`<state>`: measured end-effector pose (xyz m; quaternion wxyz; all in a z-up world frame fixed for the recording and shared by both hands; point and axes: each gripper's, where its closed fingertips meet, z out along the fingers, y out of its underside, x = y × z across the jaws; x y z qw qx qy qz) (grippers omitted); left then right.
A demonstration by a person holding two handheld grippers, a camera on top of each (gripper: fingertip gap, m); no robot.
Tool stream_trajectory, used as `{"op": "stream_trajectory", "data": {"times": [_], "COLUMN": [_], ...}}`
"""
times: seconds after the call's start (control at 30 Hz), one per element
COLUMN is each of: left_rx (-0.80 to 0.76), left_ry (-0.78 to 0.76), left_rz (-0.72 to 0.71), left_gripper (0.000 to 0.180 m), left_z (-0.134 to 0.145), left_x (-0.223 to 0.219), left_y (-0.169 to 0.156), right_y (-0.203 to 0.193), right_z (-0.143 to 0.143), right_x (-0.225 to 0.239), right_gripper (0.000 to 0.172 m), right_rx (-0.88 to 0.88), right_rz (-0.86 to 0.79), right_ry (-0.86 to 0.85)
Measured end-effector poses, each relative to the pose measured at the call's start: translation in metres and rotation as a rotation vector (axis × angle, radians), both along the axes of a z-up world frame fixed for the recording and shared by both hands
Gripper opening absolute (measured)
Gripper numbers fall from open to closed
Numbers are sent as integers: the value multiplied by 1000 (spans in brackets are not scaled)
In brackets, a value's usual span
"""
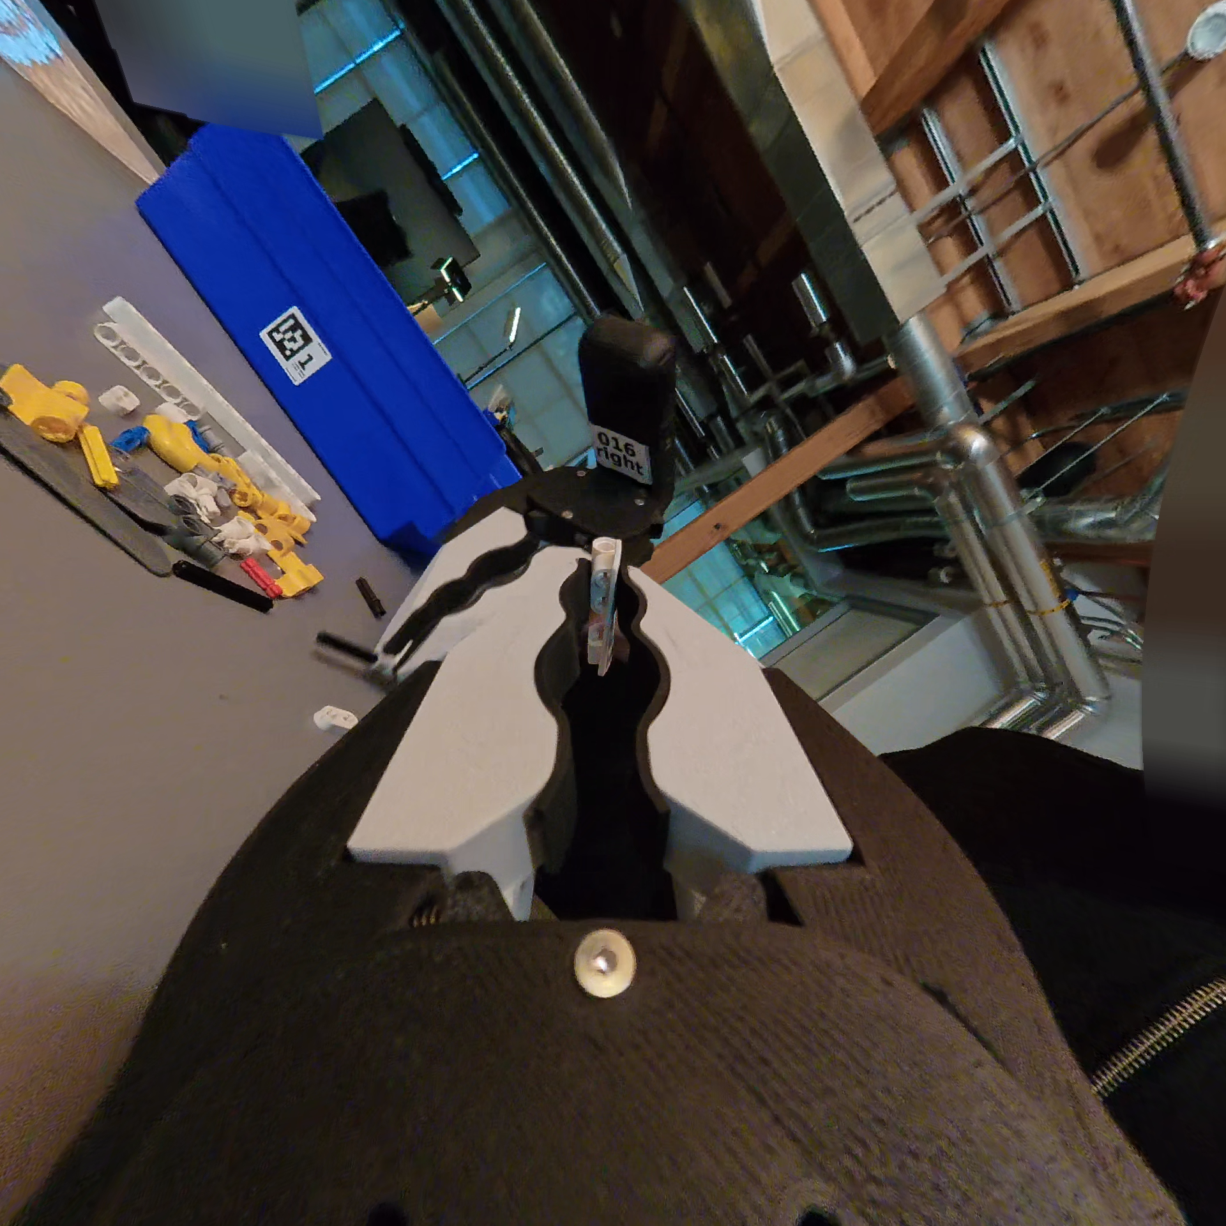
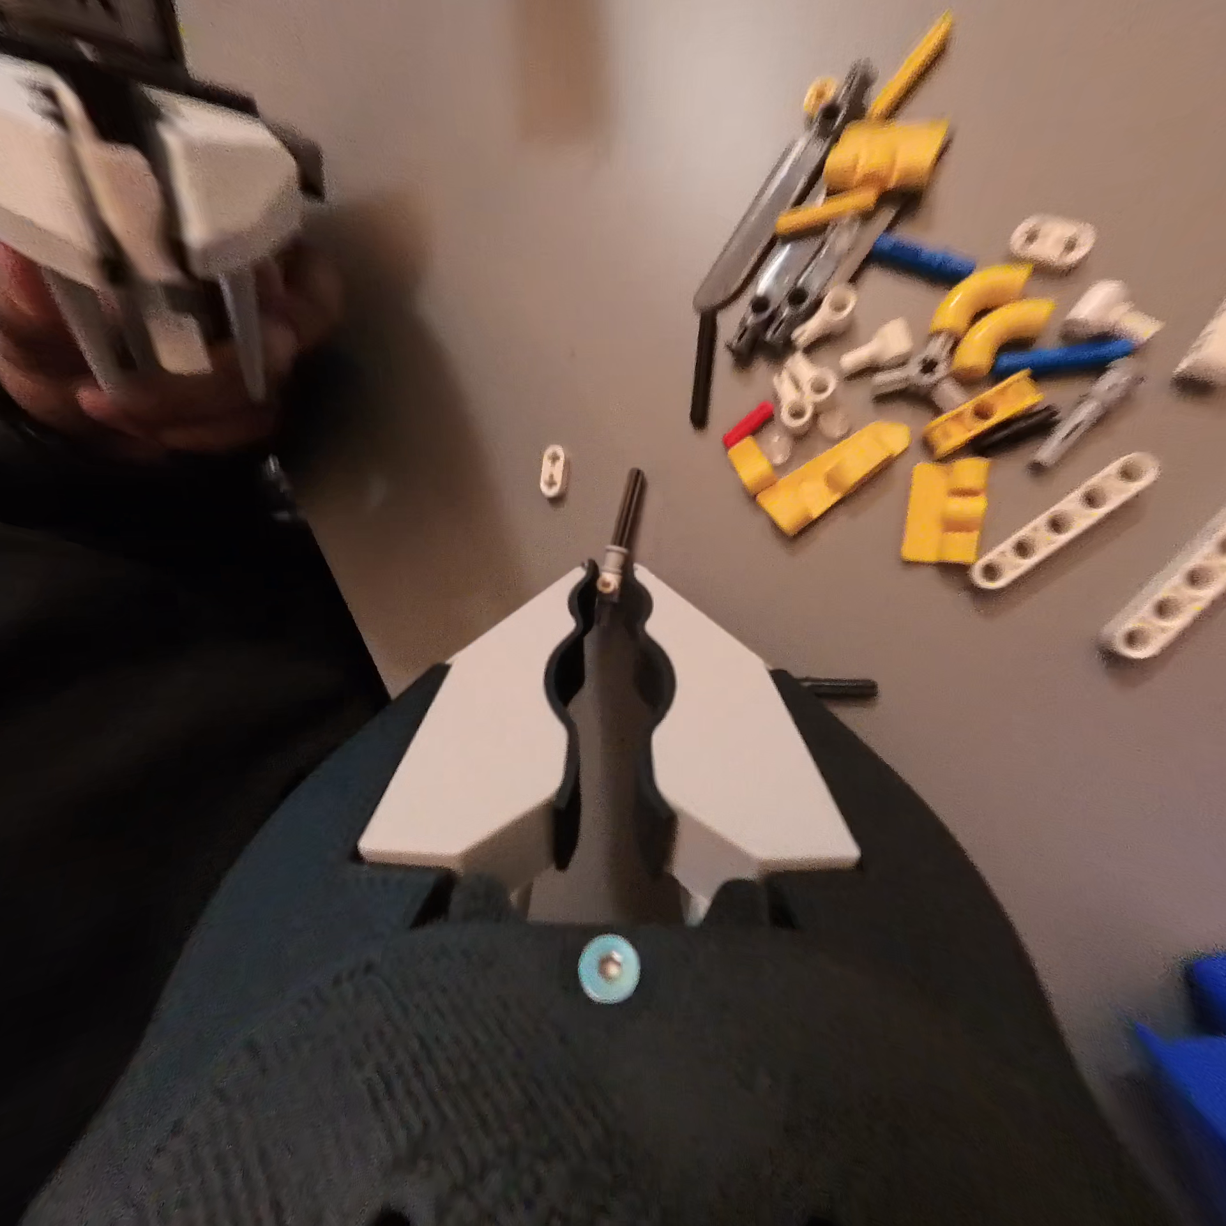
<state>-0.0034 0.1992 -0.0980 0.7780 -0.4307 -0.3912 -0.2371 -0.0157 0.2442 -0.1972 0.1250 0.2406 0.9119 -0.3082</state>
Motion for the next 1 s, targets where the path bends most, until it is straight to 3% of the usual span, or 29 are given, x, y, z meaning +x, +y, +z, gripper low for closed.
{"op": "stream_trajectory", "data": {"times": [0.13,0.23,0.4,0.53,0.67,0.77,0.83,1.0], "left_rx": [46,85,99,147,242,197,187,210], "left_ry": [-2,-17,-21,-41,-58,-37,-26,-28], "left_rz": [6,8,12,14,33,36,47,42], "left_gripper": [2,2,2,2,2,2,2,4], "left_z": [3,5,5,7,11,10,10,12], "left_x": [-1,-2,-3,-5,-9,-7,-6,-6], "left_y": [-5,-9,-11,-16,-29,-24,-24,-25], "right_y": [-3,-6,-28,-51,-68,-80,-84,-83], "right_z": [-3,5,60,100,93,92,93,92], "right_x": [7,5,-3,22,34,35,34,30], "right_gripper": [7,27,34,26,27,23,7,5], "right_rx": [-18,-54,-320,-531,-535,-601,-633,-642], "right_rz": [16,-2,-11,109,133,105,91,78], "right_ry": [-73,-99,20,80,19,-71,-108,-95]}}
